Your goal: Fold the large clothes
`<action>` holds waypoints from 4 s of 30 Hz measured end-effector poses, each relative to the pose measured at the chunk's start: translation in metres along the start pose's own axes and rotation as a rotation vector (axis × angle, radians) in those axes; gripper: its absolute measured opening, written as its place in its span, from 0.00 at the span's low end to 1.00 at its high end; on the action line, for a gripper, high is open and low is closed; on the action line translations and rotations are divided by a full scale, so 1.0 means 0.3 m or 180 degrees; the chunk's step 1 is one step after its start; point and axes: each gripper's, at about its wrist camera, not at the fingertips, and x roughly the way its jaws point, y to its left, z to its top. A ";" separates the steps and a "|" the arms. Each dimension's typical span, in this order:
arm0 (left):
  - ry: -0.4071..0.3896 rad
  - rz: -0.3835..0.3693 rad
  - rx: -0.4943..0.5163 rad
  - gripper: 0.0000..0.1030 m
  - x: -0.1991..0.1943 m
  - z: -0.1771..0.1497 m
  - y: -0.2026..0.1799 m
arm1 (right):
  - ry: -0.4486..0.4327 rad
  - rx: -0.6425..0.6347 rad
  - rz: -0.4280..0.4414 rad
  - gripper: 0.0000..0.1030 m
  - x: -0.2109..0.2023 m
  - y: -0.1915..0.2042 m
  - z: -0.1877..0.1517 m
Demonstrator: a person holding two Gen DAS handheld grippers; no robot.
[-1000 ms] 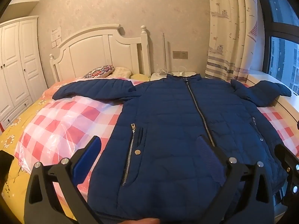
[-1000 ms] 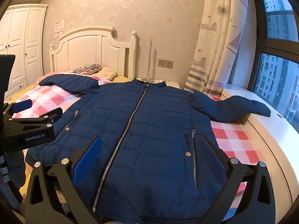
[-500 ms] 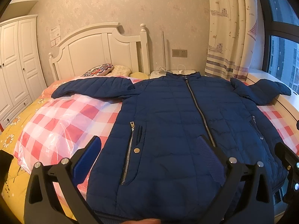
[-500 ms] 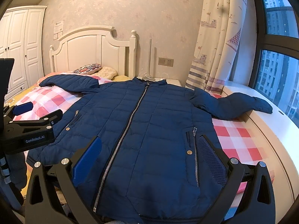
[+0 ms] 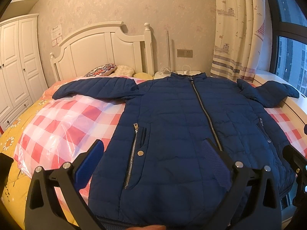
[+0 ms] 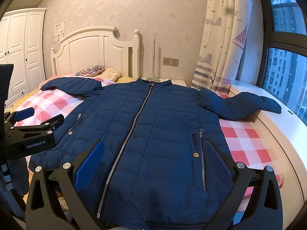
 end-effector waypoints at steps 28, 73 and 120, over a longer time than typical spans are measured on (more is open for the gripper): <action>0.0009 0.0005 0.0012 0.98 0.006 -0.005 0.000 | 0.0036 0.0074 0.0025 0.96 0.012 -0.015 -0.008; 0.1258 -0.0260 0.0004 0.98 1.051 0.260 -0.070 | 0.0634 0.2652 -0.1166 0.60 0.977 -1.245 0.143; 0.1140 -0.0455 -0.0231 0.98 1.017 0.259 -0.023 | 0.0532 0.2606 0.0273 0.65 0.906 -0.682 0.231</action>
